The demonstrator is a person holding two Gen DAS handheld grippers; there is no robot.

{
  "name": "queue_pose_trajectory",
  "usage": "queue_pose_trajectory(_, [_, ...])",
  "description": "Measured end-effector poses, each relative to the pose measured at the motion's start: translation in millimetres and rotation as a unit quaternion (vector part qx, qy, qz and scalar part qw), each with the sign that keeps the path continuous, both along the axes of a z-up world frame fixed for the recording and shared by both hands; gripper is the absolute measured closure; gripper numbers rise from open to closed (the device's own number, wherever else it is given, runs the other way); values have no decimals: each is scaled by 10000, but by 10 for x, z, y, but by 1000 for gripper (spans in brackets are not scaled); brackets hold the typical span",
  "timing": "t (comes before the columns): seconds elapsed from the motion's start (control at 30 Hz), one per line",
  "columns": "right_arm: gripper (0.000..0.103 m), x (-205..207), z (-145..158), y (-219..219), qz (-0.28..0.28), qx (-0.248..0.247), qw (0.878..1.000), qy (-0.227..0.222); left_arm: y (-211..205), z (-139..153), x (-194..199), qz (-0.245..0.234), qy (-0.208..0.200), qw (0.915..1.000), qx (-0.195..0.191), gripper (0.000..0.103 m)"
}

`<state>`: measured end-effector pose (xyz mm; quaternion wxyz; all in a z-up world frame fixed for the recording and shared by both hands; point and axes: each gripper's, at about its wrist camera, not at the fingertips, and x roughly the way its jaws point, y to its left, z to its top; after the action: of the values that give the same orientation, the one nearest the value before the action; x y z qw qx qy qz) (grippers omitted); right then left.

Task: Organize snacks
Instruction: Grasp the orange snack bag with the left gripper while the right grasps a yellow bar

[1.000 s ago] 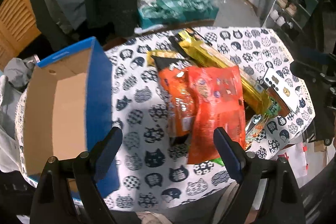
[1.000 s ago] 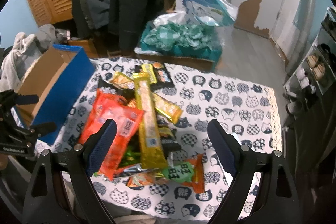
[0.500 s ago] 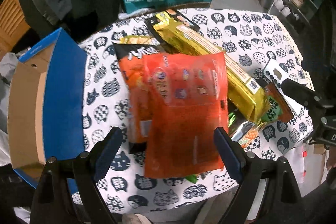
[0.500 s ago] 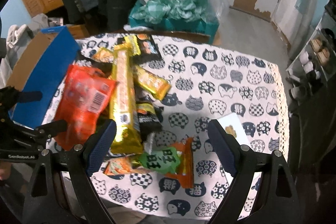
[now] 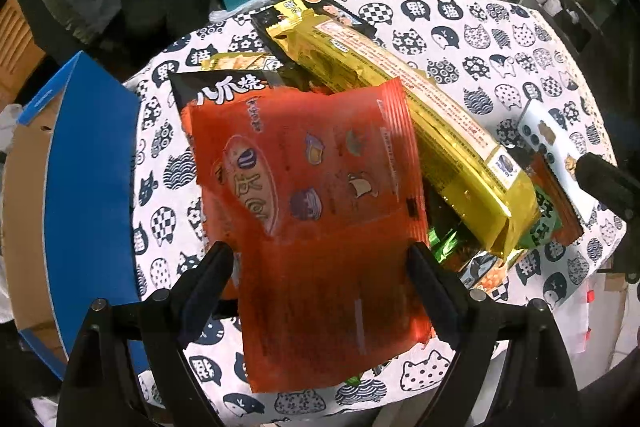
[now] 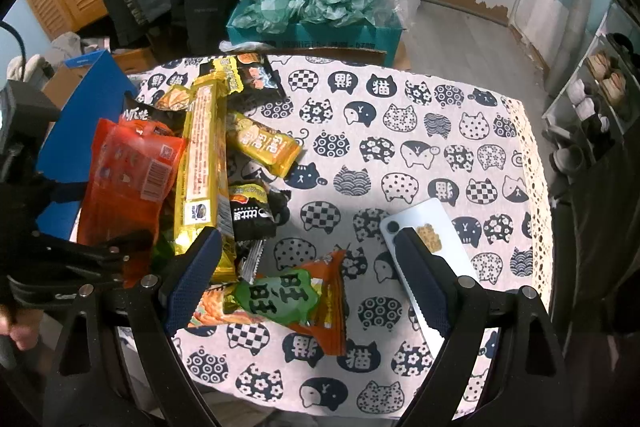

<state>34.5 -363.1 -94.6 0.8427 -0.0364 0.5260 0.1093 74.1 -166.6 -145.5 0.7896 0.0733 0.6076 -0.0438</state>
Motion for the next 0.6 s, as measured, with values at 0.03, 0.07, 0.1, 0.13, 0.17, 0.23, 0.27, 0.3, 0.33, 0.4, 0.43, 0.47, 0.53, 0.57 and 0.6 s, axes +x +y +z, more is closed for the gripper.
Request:
queue_pose_trajectory(0.03, [16,6,-3,4,3,-1,10000,2,12,-1,9,-9,-9,10000,-52,15])
queue_pose_trajectory(0.07, [16,15,-6,9,3,-5,10000,8,24,0,11,-3,-23,9999,-113,18])
queue_pose_trajectory(0.1, [16,24,-11,16,9,-3,10000,18,37,0,5,-1,-35,9998,-216,27])
queue_pose_trajectory(0.13, [16,27,-15,22,13,-1,10000,21,56,2,4,8,-32,9994,-353,37])
queue_pose_trajectory(0.17, [16,33,-19,31,15,-1,10000,24,71,3,-1,25,-27,9990,-452,38])
queue_pose_trajectory(0.23, [16,41,-18,59,33,-14,10000,36,93,17,-7,10,-56,9982,-595,51])
queue_pose_trajectory(0.27, [16,49,-16,77,45,-24,10000,39,100,26,-10,-14,-71,9978,-665,53])
queue_pose_trajectory(0.3, [16,49,-17,89,58,-29,10000,38,106,39,-21,-20,-75,9974,-709,57])
queue_pose_trajectory(0.33, [16,54,-14,107,74,-39,10000,38,117,55,-26,-27,-79,9970,-764,64])
queue_pose_trajectory(0.4, [16,58,-12,133,92,-64,9999,41,142,99,-44,-35,-114,9961,-875,67])
queue_pose_trajectory(0.43, [16,61,-10,148,97,-71,9999,43,156,118,-50,-50,-142,9958,-903,68])
queue_pose_trajectory(0.47, [16,68,-6,162,104,-75,9999,45,170,142,-62,-73,-183,9956,-914,74])
queue_pose_trajectory(0.53, [16,83,0,200,120,-88,9999,43,197,207,-75,-124,-254,9951,-945,76])
queue_pose_trajectory(0.57, [16,91,2,218,128,-90,9999,42,209,229,-97,-139,-274,9949,-957,76])
queue_pose_trajectory(0.6, [16,105,7,242,151,-81,9998,48,228,273,-117,-164,-307,9945,-991,76])
